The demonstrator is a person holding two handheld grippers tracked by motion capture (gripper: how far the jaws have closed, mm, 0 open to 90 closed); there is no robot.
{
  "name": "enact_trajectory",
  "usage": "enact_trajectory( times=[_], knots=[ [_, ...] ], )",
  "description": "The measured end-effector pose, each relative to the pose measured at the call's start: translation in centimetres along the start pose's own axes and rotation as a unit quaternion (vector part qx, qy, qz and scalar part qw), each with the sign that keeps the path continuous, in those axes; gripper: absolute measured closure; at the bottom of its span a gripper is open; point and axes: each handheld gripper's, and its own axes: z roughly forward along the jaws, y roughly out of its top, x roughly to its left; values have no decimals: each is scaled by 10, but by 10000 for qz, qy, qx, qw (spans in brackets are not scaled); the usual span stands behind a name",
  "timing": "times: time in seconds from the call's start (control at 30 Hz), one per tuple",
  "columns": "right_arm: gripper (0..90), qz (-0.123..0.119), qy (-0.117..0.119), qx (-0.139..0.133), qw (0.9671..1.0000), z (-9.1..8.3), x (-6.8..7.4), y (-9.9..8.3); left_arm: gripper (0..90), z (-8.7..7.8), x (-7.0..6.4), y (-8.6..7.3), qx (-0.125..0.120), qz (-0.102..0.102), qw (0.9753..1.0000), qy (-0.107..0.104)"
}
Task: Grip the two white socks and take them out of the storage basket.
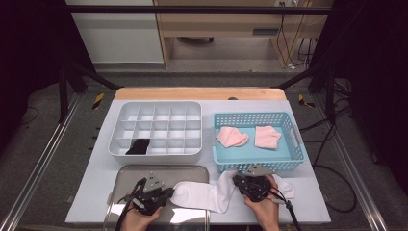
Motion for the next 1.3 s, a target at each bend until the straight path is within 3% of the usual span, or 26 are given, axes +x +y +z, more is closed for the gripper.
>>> enact_trajectory(
  times=[0.13, 0.2, 0.37, 0.53, 0.63, 0.7, 0.8, 0.87, 0.93, 1.07, 1.13, 1.2, 1.3],
  knots=[
    [900, -8, -7, 71, 10000, -11, 2, 1, 864, -1, 1, 0, -39, -35, 10000, 3],
    [900, 136, -18, 57, 9999, -26, -1, -5, 864, -2, 1, -1, -23, -18, 10000, -11],
    [885, 321, -35, 106, 9994, -35, -6, -10, 862, -2, 0, -1, -11, -12, 10000, -10],
    [635, 228, -296, -389, 9985, -36, -11, -8, 796, -1, 1, -1, -91, -36, 10000, 17],
    [596, 188, -390, -388, 9983, -28, -15, -6, 679, -1, 2, 0, -180, -29, 9998, 76],
    [615, 178, -365, -196, 9990, -20, -16, -6, 685, 2, 2, 0, -147, -62, 9998, 120],
    [710, 106, -368, 83, 9992, -13, -15, -7, 777, 4, 2, 0, -70, -108, 9999, 82],
    [816, 158, -351, 176, 9991, -18, -13, -7, 848, 4, 2, 0, -48, -93, 9999, 109],
    [852, 245, -297, 204, 9991, -27, -10, -8, 870, 2, 2, 0, -20, -100, 9999, 99],
    [859, 416, -324, 286, 9982, -46, -12, -18, 872, -3, -1, -1, -37, -174, 9998, -7],
    [853, 509, -286, 381, 9976, -49, -14, -22, 870, -3, -4, -2, -6, -113, 9999, 20],
    [822, 529, -230, 480, 9972, -46, -15, -23, 866, -1, -7, -2, 22, -65, 9999, 109],
    [721, 476, -230, 329, 9981, -47, -15, -22, 825, -1, -6, -2, 42, -53, 9999, 103]
  ],
)
